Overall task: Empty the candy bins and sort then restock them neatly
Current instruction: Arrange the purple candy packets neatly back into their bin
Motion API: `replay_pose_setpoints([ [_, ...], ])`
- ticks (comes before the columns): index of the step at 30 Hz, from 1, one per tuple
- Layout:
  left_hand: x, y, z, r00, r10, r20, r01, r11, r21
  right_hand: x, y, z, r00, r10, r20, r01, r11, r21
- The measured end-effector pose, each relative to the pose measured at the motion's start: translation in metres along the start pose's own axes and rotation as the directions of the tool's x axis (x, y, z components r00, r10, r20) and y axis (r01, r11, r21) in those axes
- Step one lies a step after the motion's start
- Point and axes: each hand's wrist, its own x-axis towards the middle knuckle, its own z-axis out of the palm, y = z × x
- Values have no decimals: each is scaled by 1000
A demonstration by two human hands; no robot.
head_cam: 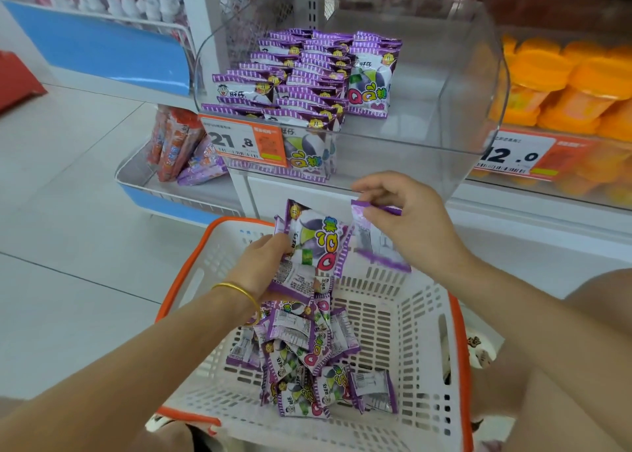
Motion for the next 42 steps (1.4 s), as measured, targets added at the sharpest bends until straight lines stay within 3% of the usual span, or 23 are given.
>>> replay_pose_setpoints([
  [3, -2, -2, 0, 994, -99, 38, 99, 995, 16, -12, -8, 9, 968, -236, -86, 241, 969, 61],
  [6, -7, -1, 2, 982, -167, 92, 171, 984, -40, -22, -7, 18, 955, -280, -101, 289, 952, 96],
  [11, -15, 12, -2, 961, -141, 237, 189, 963, -194, -33, 6, 25, 981, -110, 161, 84, 984, 160],
  [15, -19, 15, -8, 958, -80, 275, 137, 971, -194, -31, 8, 22, 967, -105, 231, 81, 990, 113],
  [21, -19, 13, -7, 956, 67, 287, -53, 997, -59, -29, 6, 18, 943, -102, 316, 72, 992, 106],
  [24, -16, 9, -7, 966, 82, 247, -69, 996, -58, -27, 6, 18, 974, -34, 226, -39, 950, 309],
  [25, -16, 9, -7, 968, 87, 236, -75, 995, -58, -26, 8, 19, 991, 11, 134, -52, 951, 304],
  [27, -15, 10, -6, 965, 104, 242, -96, 994, -46, -22, 14, 21, 995, 95, 16, -96, 989, 116],
  [29, -16, 11, -4, 949, 126, 288, -127, 992, -16, -17, 15, 21, 983, 123, 137, -129, 991, 38],
  [32, -19, 13, -3, 933, 133, 335, -144, 989, 11, -11, 14, 17, 943, 98, 319, -138, 985, 105],
  [36, -15, 14, -8, 945, 106, 308, -107, 994, -13, -1, 20, 5, 954, 193, 228, -196, 981, -13],
  [39, -8, 17, -14, 967, 61, 249, -37, 994, -100, -2, 22, 0, 918, 285, 275, -355, 900, 253],
  [42, -5, 17, -15, 974, 101, 204, -79, 990, -116, -4, 20, 2, 828, 408, 385, -555, 699, 451],
])
